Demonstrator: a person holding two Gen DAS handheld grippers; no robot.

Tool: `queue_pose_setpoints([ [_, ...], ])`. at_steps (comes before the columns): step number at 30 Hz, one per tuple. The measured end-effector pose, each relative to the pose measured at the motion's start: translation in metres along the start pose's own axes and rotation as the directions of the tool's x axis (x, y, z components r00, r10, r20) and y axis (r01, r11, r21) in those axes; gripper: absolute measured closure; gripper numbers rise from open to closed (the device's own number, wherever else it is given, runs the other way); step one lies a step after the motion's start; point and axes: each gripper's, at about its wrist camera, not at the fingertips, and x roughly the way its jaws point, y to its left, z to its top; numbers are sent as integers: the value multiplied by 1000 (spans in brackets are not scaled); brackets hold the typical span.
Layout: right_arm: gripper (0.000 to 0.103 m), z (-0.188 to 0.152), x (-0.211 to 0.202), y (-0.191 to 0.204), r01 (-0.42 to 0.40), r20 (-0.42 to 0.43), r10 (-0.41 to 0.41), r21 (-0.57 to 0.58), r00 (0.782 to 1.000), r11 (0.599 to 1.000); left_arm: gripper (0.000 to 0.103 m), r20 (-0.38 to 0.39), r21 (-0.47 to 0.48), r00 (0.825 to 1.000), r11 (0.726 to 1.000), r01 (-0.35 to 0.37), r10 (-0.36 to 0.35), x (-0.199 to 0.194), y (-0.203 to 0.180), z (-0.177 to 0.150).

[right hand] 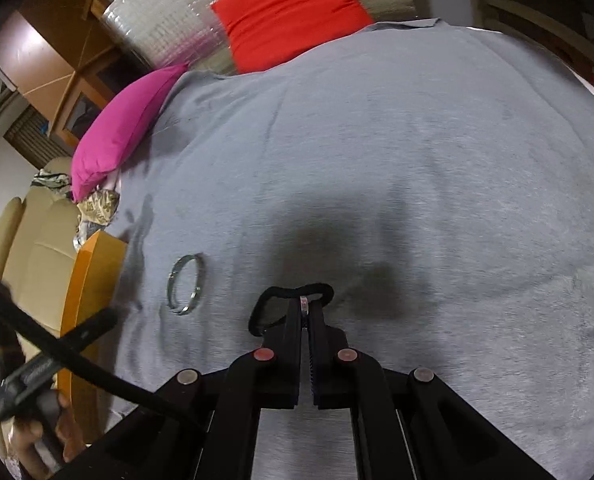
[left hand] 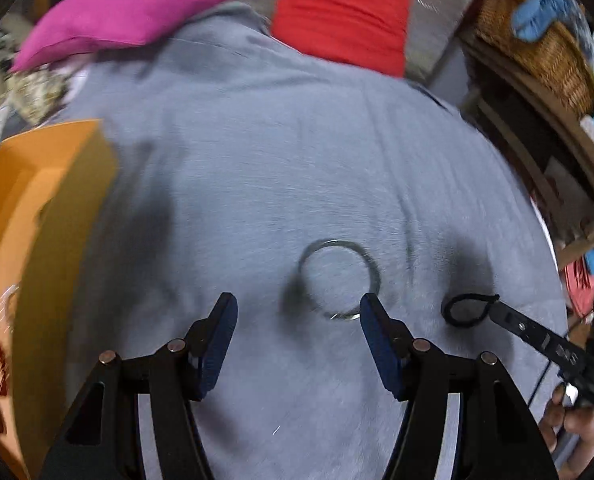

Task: Organize jewelry
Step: 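Grasp the silver bangle with the left tool while the right tool grasps the black hair tie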

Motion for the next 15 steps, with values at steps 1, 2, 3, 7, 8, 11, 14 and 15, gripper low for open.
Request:
queue_pose_setpoints([
  [1,99,-1,0,-2,-7,7,7,1,1000,1000,39,-11,12,1000,1000,1,-1,7,-4,4],
  [2,99,-2,0,-5,-19,11,19,5,1000,1000,39,-20,24,1000,1000,-15,15,15,-8,8],
  [3,99,-3,0,-7,-35,13,35,12,999,999,39,-22,37,999,999,-30,31,21,-12,12],
  [7,99,-6,0,-15,-92,19,92,35,996,995,65,-65,94,995,993,-72,79,46,-20,24],
  [8,99,-7,0,-16,-103,23,102,37,995,994,73,-71,104,994,992,-77,85,49,-21,25],
  [11,99,-7,2,-17,-124,25,123,39,992,991,95,-68,124,991,986,-110,119,51,-24,23],
  [14,99,-7,6,-18,-131,22,130,42,991,991,101,-71,131,991,986,-107,117,51,-27,22],
  [15,99,-7,7,-18,-130,20,129,42,991,991,101,-71,127,991,987,-103,113,49,-27,22],
])
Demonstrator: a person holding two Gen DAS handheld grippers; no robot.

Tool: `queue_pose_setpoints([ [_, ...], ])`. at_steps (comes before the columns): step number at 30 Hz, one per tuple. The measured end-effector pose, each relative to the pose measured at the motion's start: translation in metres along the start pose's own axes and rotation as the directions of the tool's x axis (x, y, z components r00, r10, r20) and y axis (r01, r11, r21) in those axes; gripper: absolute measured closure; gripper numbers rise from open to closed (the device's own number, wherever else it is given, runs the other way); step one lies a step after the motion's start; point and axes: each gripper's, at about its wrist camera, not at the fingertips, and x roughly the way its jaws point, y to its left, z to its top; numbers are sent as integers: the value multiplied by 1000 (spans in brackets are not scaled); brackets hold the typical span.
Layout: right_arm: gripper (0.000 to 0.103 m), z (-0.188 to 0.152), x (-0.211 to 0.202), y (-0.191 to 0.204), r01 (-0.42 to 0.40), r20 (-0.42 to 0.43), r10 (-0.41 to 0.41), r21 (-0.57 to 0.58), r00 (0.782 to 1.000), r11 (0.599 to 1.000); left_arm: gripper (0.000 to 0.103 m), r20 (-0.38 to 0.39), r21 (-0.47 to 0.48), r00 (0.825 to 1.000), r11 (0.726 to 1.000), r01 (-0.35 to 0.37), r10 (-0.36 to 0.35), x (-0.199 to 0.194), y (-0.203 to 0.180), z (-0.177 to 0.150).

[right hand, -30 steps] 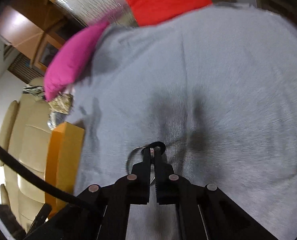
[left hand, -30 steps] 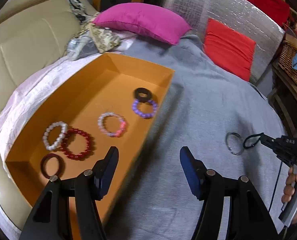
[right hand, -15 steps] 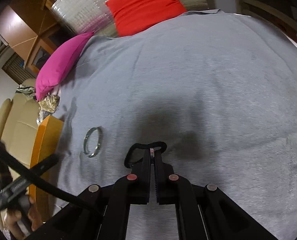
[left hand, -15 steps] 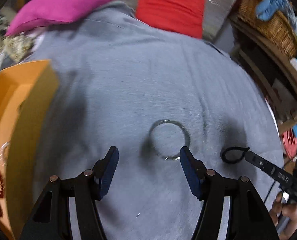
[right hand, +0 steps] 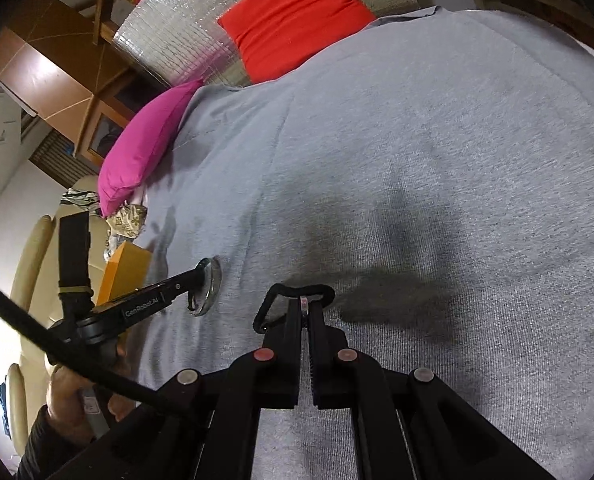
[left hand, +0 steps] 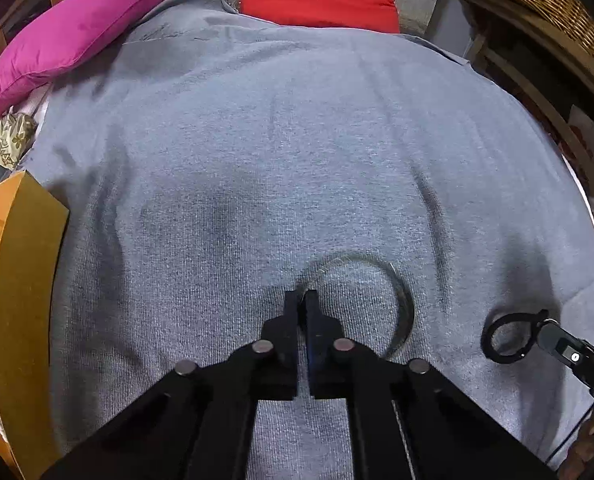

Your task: Organize jewelry

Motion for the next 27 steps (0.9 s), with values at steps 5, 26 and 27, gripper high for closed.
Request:
queue_pose_setpoints([
  [5,99,0,-5,-3,12,5,-12,6,1000,1000,101,24,-20,999,999,34,-33,-22,4,-13],
  [26,99,-31,-72,41,107,80,-98,-123,992,987,101,155,-60,983,992,110,-100,-97,-3,-94],
  [27,99,-32,-74,43,112,82,-102,-127,991,986,101,157,-63,982,992,113,-102,-98,-3,-95],
])
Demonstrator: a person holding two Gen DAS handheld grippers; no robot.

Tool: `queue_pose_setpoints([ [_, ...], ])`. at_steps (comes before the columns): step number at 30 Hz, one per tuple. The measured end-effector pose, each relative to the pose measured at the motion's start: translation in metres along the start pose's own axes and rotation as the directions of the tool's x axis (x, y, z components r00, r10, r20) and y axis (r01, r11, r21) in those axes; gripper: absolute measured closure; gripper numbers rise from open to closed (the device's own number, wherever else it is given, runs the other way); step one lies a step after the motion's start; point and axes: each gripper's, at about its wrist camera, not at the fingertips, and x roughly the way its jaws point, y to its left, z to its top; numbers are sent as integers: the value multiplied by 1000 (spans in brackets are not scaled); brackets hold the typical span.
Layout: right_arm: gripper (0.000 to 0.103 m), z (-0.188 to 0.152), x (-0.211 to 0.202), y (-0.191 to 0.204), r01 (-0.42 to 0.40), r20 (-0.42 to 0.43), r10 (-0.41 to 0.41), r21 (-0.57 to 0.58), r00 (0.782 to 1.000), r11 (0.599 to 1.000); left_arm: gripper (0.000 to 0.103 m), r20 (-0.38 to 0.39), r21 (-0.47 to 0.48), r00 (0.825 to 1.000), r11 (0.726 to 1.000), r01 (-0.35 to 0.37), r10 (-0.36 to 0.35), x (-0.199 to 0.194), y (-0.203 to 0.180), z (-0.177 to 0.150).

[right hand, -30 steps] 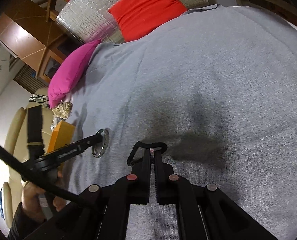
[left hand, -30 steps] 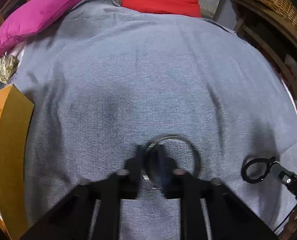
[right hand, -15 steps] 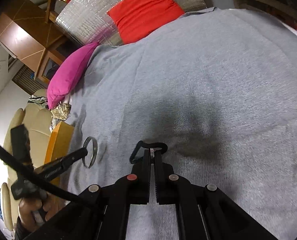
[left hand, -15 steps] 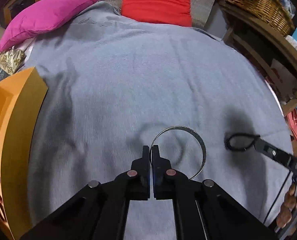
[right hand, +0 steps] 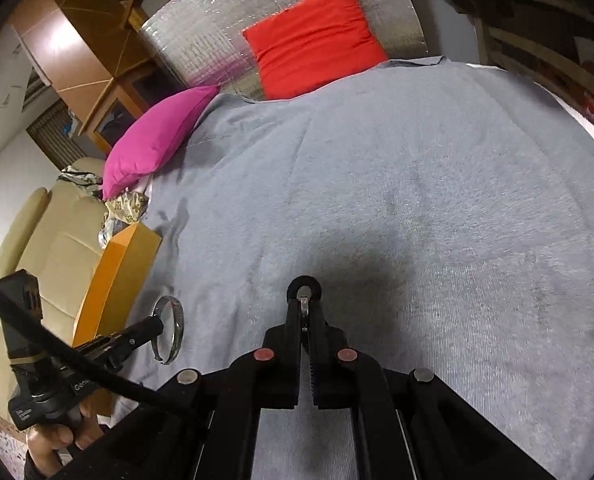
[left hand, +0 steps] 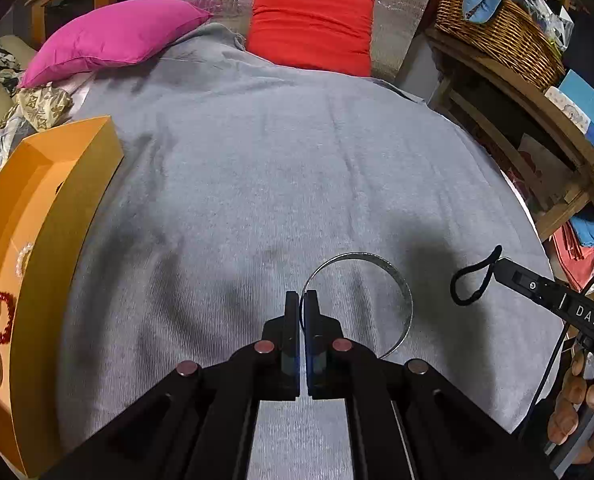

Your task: Organize jewelry

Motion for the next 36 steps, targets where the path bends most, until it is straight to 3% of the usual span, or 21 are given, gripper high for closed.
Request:
queue_pose_setpoints([
  [17,99,-8,-22,27,40,29,-38,-64,999,997,101,42,-27,999,1000,11,-10,-28,6,-13],
  [36,99,-14,-22,32,36,23,-34,-81,999,996,101,58,-33,998,999,-35,37,-44,12,-20],
])
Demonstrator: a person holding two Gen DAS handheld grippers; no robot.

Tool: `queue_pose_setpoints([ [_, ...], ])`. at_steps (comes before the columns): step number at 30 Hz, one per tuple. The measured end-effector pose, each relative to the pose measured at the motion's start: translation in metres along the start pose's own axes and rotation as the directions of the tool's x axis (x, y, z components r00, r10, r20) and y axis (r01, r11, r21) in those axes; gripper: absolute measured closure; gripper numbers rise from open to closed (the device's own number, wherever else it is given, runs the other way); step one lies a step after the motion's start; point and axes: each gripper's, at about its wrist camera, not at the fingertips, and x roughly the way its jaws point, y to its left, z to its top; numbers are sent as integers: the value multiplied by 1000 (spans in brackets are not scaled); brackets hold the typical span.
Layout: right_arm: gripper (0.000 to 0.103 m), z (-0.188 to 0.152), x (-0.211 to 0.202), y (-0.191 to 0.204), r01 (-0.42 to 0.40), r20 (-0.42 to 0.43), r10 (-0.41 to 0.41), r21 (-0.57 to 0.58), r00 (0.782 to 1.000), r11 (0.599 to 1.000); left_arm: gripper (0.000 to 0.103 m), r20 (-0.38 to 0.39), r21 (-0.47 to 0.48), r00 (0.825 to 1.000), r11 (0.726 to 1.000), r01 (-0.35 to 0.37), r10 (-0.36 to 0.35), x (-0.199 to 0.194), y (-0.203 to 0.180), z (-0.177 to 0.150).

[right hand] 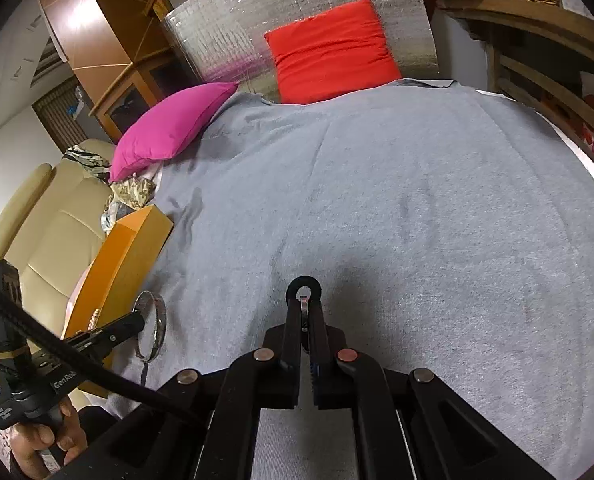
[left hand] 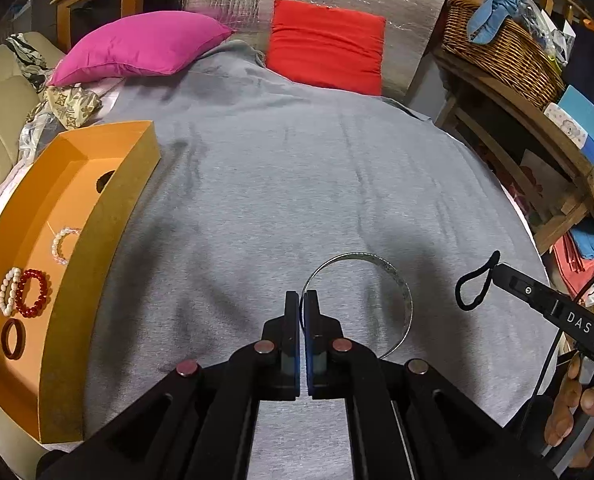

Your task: Organize jewelry

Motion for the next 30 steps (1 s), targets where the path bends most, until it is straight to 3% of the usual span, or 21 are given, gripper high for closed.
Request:
queue_pose_setpoints([
  [30,99,-2,8,12,-6,-17,5,-36,1000,999,101,9,-22,1000,999,-25,25,-5,15,1],
])
